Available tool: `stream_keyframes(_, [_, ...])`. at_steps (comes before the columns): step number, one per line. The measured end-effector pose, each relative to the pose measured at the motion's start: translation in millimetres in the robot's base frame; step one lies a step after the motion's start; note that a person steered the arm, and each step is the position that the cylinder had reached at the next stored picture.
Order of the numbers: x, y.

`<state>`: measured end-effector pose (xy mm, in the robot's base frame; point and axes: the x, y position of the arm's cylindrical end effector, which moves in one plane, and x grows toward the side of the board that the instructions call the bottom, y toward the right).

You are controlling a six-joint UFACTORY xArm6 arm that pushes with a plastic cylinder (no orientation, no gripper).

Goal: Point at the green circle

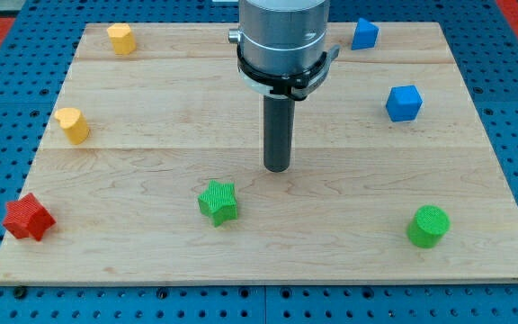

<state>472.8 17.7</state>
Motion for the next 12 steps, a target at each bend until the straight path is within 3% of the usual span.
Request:
stream_keyframes(4, [-7, 1])
stream_keyframes(5, [1, 17])
stream_keyframes(6, [46, 48])
stream_keyframes(9, [29, 153])
stream_keyframes(10, [14, 159])
stream_keyframes(12, [22, 169])
